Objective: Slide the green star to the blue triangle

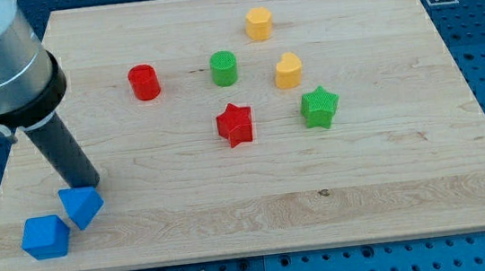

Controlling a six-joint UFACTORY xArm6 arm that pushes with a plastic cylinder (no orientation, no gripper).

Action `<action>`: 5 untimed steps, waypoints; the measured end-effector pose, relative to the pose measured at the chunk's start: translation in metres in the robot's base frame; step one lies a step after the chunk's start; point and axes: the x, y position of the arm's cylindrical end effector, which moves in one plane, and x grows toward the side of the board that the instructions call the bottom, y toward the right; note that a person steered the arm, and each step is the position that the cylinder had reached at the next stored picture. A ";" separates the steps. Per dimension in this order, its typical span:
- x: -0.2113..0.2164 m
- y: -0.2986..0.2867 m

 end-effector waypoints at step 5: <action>0.028 0.194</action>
